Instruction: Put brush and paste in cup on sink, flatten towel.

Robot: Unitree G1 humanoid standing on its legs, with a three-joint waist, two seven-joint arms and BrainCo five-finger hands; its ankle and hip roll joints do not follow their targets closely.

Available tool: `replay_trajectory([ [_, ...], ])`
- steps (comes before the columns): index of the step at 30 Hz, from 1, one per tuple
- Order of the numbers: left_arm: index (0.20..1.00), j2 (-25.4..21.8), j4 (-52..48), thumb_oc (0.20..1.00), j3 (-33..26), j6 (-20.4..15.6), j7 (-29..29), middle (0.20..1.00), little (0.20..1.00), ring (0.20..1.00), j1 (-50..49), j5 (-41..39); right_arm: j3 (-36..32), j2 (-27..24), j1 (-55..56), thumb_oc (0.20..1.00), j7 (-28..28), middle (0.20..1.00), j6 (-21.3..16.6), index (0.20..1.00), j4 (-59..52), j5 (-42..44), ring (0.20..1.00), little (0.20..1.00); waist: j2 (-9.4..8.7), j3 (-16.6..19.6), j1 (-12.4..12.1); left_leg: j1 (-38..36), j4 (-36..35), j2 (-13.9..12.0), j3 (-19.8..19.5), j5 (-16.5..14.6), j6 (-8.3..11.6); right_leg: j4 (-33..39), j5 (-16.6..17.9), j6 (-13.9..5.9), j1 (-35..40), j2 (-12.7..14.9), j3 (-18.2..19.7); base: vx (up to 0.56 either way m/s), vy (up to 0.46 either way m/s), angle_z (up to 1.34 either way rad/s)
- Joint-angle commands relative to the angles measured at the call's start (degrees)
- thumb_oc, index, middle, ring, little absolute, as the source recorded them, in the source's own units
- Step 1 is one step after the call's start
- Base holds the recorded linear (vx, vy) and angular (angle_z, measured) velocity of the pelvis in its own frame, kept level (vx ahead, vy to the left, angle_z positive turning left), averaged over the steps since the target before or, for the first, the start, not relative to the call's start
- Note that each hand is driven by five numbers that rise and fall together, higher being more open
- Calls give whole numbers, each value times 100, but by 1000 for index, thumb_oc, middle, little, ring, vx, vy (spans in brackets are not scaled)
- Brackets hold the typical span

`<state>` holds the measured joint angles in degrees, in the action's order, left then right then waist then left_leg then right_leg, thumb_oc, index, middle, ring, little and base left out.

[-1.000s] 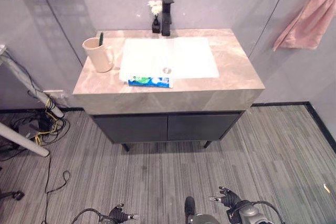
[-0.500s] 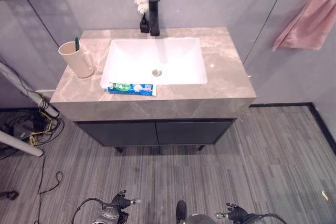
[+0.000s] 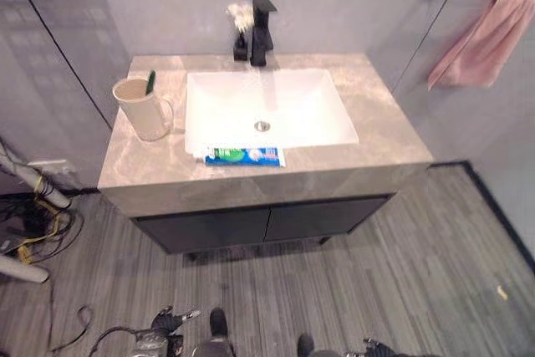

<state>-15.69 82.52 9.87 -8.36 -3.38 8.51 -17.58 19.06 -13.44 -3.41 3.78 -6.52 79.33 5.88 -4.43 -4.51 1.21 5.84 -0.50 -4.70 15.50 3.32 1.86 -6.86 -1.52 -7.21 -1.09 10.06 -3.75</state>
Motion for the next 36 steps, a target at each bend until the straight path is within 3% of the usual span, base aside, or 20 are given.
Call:
replay_trajectory([
  [1,1000,-144,33,1000,92,-57,28,1000,1000,1000,184,33,217,-72,-474,1000,11,1000,-78,1000,-358,-341,1000,1000,57,-201,1,431,501,0,22,-73,-102,-498,30,-209,92,-160,-130,115,174,-50],
  [6,1000,-197,-140,1000,247,-46,11,1000,1000,1000,196,265,359,-102,-506,1000,25,1000,-106,1000,-736,-445,1000,1000,182,-299,25,68,366,143,123,-222,-293,-1454,426,-315,-242,-59,-432,134,208,-17],
  [7,1000,-162,-130,1000,317,-29,35,1000,1000,1000,188,357,358,-99,-499,1000,39,1000,-108,1000,-756,-415,1000,1000,238,-349,85,-94,304,221,127,-283,-354,-1751,531,-339,-327,-139,-472,167,218,10],
  [8,1000,-149,-129,1000,370,-1,74,1000,1000,1000,179,404,392,-93,-502,1000,72,1000,-119,1000,-816,-364,1000,1000,239,-369,183,-166,234,282,55,-281,-360,-1744,356,-274,-472,-469,-219,185,179,6],
  [9,1000,-144,-116,1000,370,6,89,1000,1000,1000,171,418,399,-76,-492,1000,79,1000,-124,1000,-803,-351,1000,1000,245,-347,191,-212,192,303,57,-279,-347,-1524,218,-218,-574,-587,-212,206,80,6],
  [10,1000,-107,-72,1000,416,7,97,1000,1000,1000,139,485,460,-76,-476,1000,61,1000,-120,1000,-809,-390,1000,1000,244,-303,138,-350,131,287,173,-336,-316,-997,121,-99,-604,-312,-640,154,42,12],
  [11,1000,-105,-72,1000,416,7,97,1000,1000,1000,138,485,460,-78,-474,1000,61,1000,-120,1000,-810,-391,1000,1000,248,-317,153,-368,127,286,156,-336,-313,-984,119,-98,-574,-312,-659,139,-28,2],
  [12,1000,-69,-55,1000,443,4,128,1000,1000,1000,109,525,466,-93,-475,1000,53,1000,-120,1000,-815,-416,1000,1000,240,-288,138,-439,99,256,197,-391,-279,-634,202,-71,-670,-130,-811,190,-107,-9],
  [13,1000,18,33,1000,511,8,155,1000,1000,1000,73,634,466,-114,-455,1000,50,1000,-102,1000,-779,-490,1000,1000,215,-320,229,-562,212,282,35,-577,-223,-24,509,-133,-798,50,-589,269,-146,-14],
  [15,1000,53,64,1000,578,8,183,1000,1000,1000,23,711,482,-111,-423,1000,117,1000,-69,1000,-760,-532,1000,1000,85,-335,291,-717,335,323,-138,-699,-196,280,833,-247,-808,140,-209,271,-173,11],
  [16,1000,74,126,1000,598,14,246,1000,1000,1000,-42,858,497,-85,-373,1000,205,1000,-53,1000,-643,-509,1000,1000,-5,-215,254,-791,282,343,-124,-712,-164,578,983,-248,-653,159,-254,166,-144,43],
  [20,1000,140,153,1000,604,41,296,1000,1000,1000,-224,1012,573,-126,-368,1000,235,1000,-68,1000,-630,-637,1000,1000,-22,-6,97,-858,182,271,-211,-663,-46,1047,1052,-237,-228,111,-517,142,-138,54],
  [36,1000,169,10,1000,1054,12,312,1000,1000,1000,-408,1645,678,-188,-441,1000,147,1000,-114,1000,-583,-828,1000,1000,180,21,-102,-804,-58,7,-526,-412,221,1122,771,-104,11,-66,-933,34,-62,13],
])
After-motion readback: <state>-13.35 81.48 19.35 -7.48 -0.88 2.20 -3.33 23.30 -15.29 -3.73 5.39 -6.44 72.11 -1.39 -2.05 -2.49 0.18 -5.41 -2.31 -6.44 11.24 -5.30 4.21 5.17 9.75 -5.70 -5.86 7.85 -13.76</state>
